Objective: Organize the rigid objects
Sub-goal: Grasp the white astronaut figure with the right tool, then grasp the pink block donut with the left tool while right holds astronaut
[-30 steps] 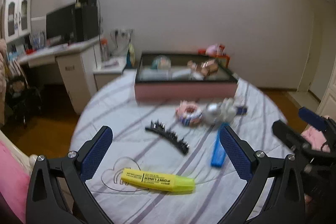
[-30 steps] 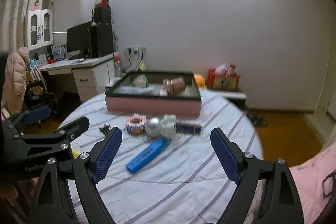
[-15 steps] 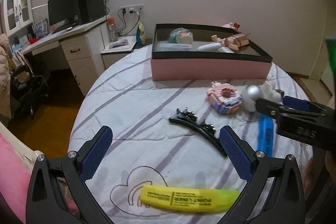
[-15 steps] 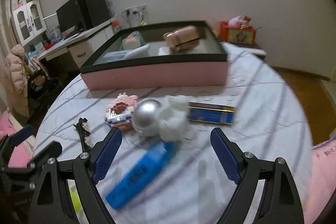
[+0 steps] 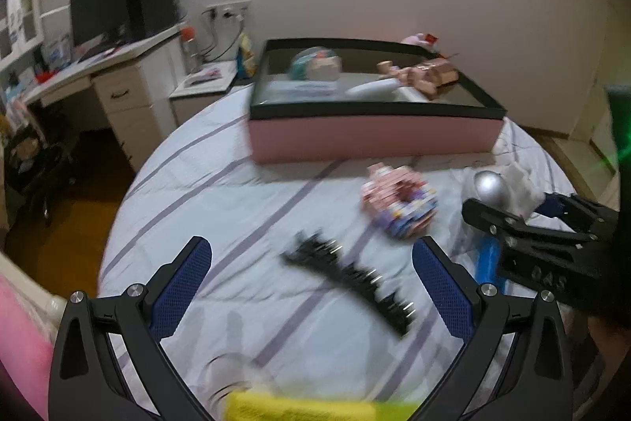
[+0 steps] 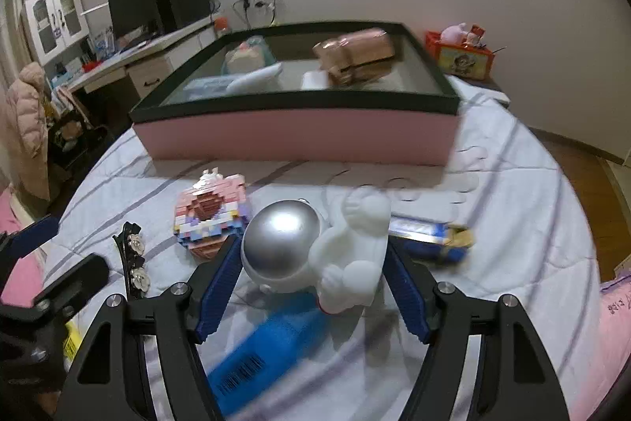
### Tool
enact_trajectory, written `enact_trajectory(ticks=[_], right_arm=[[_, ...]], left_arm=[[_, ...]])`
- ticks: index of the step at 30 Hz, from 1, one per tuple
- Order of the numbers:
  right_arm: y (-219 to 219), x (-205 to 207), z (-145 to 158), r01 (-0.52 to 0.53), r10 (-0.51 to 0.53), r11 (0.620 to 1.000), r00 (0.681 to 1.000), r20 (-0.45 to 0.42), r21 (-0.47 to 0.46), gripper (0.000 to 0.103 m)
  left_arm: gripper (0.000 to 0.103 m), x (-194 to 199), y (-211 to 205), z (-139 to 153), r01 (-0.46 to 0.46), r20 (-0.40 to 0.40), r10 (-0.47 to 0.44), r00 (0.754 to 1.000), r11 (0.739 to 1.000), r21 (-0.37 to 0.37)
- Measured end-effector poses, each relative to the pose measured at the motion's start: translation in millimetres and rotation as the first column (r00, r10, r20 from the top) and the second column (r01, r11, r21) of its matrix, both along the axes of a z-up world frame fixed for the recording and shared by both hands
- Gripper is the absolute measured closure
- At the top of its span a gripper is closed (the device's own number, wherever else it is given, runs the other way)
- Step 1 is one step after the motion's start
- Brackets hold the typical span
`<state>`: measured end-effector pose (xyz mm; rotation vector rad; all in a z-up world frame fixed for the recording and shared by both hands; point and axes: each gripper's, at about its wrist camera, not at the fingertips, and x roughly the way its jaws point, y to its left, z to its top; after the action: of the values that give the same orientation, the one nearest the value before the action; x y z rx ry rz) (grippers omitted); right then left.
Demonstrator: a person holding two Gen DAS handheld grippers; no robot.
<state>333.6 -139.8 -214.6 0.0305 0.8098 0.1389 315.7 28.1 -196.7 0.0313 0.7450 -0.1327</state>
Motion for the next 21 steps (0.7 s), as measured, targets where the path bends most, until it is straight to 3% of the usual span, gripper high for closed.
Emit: enact_trajectory(ticks=[7, 13, 15, 18, 21], right_arm=[[-37, -11, 8, 0.056, -0.055, 0.998, 0.998, 0.031, -0.01, 0.03], [-59, -7, 3, 0.067, -0.068, 0.997, 0.997, 0.022, 0.033, 0.03], [-61, -4, 2, 0.062, -0.063, 0.997, 0.998, 0.018, 0.034, 0.03], [-65, -2, 0, 0.055, -0.056, 0.997, 0.998, 0.018, 0.051, 0.03], [-67, -2, 0, 0.055, -0.056, 0.996, 0.998, 0.019, 0.065, 0.03]], left_arm=[[0.0, 29, -42, -5, 0.045, -0.062, -0.046, 0.997, 0.999, -0.018], [0.001, 54, -59, -17, 0.044, -0.137, -0.041, 0.99, 0.999, 0.021], [0.003, 61, -59, -19, 0.044, -0.167, -0.038, 0.985, 0.999, 0.029], [0.015, 71, -61, -26, 0.057, -0.217, -0.04, 0.975, 0.996, 0.07], [0.017, 77, -61, -30, 0.071, -0.229, -0.053, 0.972, 0.995, 0.073]])
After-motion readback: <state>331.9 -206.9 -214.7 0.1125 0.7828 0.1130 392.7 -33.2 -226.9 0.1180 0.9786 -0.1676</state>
